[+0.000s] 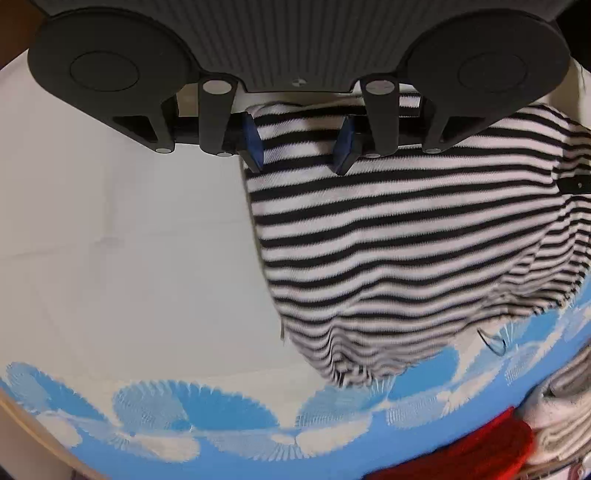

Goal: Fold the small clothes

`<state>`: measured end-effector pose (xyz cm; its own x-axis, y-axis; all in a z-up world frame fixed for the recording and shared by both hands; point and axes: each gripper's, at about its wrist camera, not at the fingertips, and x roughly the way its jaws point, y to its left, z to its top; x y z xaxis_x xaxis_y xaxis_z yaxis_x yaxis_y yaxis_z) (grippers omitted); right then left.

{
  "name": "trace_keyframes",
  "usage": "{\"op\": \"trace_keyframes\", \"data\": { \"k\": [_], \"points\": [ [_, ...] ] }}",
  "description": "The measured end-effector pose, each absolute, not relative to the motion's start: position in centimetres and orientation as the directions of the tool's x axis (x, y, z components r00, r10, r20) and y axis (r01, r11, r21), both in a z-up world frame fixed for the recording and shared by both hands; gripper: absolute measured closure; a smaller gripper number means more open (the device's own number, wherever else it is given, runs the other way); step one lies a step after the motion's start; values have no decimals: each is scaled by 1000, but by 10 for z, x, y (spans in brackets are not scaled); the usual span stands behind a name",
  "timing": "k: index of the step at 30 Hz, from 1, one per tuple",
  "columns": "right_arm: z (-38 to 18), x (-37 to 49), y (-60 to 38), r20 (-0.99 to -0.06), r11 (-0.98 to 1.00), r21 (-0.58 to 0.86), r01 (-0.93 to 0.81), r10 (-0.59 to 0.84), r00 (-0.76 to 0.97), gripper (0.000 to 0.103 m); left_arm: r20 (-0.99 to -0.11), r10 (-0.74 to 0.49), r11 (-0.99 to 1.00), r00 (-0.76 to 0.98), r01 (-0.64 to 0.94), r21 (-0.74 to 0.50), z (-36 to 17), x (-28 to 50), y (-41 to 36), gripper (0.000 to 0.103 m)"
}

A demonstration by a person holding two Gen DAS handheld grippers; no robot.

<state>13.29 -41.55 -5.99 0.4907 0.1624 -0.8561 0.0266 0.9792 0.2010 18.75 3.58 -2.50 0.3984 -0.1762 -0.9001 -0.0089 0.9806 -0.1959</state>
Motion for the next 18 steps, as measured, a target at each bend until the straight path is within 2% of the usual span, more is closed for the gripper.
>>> {"op": "trace_keyframes", "data": {
  "k": [2,5,7,9,13,16,18],
  "points": [
    [-51,129,-421,-821,974,227,13,184,541,60,-876,-176,973,448,-54,-223,-18,189,49,48],
    [-62,132,-423,-859,987,160,25,127,497,60,-934,-91,980,344,-135,-145,-41,197,60,55],
    [-73,134,-423,-893,992,124,31,98,440,60,-930,-105,978,353,-131,-160,-39,197,60,54],
    [-66,133,-422,-873,992,127,24,100,477,60,-905,-127,973,405,-127,-193,-28,193,62,54],
    [-46,123,-431,-812,982,186,37,132,568,60,-839,-174,954,516,-125,-274,-1,178,71,47],
    [-30,114,-437,-761,981,186,53,110,639,59,-798,-146,964,585,-98,-247,19,167,74,41],
    [-21,105,-438,-735,985,156,78,63,675,58,-751,-108,980,652,-55,-189,35,157,71,38]
  ]
}}
